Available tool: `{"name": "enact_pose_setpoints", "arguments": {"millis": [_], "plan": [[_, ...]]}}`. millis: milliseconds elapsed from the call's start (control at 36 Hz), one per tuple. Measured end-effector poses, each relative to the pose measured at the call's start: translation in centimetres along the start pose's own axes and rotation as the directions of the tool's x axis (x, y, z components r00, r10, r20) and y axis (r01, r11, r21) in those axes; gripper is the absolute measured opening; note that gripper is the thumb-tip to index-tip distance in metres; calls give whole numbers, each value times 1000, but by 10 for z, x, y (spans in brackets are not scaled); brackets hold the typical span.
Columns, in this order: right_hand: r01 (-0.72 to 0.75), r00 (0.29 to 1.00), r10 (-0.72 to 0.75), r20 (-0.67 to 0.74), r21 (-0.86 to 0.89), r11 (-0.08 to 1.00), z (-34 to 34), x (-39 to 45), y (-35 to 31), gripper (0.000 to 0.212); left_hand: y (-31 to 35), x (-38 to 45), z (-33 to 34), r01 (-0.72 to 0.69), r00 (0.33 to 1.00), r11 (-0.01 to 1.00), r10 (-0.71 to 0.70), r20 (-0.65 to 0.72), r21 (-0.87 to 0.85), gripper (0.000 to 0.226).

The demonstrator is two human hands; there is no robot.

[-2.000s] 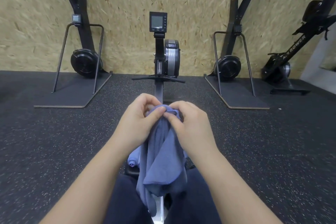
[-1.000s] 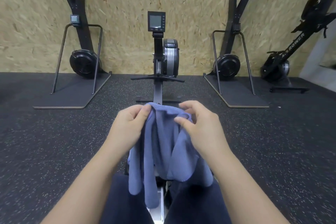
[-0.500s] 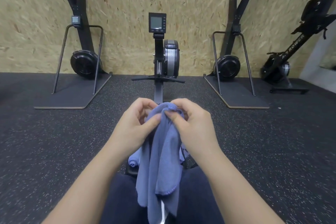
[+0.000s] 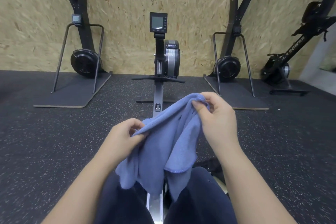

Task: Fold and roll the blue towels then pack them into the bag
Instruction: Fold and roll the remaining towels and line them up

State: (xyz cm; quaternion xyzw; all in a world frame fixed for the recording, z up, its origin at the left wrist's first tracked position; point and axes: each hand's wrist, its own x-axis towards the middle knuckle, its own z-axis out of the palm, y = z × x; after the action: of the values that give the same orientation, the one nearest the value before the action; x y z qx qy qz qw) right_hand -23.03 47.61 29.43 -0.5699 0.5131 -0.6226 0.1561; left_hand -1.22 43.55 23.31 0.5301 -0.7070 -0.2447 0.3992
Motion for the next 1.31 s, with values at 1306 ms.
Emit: {"name": "enact_pose_setpoints", "arguments": {"millis": [1306], "plan": [[37,989,-6,146,-210,977,25,-22,2,16,52,-5,11,-306,911,945,326,-254,115,14]]}}
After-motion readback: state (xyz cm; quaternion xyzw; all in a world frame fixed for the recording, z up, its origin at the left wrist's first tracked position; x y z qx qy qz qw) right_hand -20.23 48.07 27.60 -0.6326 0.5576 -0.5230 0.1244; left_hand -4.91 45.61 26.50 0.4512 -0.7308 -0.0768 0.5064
